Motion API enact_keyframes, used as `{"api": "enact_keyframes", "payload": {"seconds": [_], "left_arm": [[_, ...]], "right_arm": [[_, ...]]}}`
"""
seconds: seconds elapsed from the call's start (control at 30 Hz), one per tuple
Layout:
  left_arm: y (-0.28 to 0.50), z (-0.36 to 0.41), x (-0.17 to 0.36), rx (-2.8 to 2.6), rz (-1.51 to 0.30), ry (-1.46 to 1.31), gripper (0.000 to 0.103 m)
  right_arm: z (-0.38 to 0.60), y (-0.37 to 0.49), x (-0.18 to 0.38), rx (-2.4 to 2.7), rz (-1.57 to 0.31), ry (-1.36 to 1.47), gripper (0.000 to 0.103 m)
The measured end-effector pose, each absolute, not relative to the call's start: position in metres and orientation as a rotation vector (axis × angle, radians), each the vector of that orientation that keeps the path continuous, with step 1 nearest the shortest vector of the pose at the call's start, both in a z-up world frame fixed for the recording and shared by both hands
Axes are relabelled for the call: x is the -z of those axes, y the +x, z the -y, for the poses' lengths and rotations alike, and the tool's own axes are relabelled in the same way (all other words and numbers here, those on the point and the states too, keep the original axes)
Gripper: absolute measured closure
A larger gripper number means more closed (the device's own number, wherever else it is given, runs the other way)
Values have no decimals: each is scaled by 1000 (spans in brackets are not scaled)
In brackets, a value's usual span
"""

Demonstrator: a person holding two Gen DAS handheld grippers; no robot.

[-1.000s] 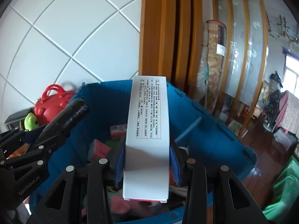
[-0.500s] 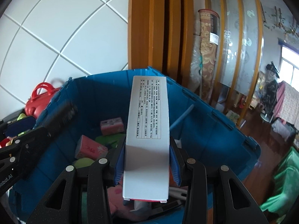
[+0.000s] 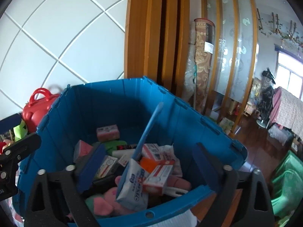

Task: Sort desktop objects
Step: 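Open both tools to drop cylinder and white box into the crate, then return both tools to the pile of objects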

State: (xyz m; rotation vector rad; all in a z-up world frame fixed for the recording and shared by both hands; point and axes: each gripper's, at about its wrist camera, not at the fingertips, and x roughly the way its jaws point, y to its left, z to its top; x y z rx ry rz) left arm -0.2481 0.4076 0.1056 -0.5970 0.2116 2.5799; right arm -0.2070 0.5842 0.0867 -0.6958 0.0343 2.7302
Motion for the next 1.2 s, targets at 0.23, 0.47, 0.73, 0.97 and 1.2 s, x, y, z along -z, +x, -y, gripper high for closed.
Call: {"api": "enact_keyframes", "payload": {"seconds": [0.23, 0.47, 0.73, 0.97, 1.2], "left_arm": [[-225, -370, -106, -2623, -164, -580, 25], [-196, -292, -84, -2700, -116, -603, 14], [-182, -175, -29, -2789, -169, -794, 14], [-177, -69, 45, -2809, -158, -1101, 14], [-175, -24, 116, -2733, -144, -1343, 14]], "right_arm": [[-557, -182, -97, -2779, -35, -640, 0], [-509, -146, -97, -2915, -102, -570, 0], [-438, -123, -76, -3015, -179, -590, 0], [-367, -111, -38, -3036, -118, -715, 0], [-330, -109, 18, -2958, -86, -929, 0]]}}
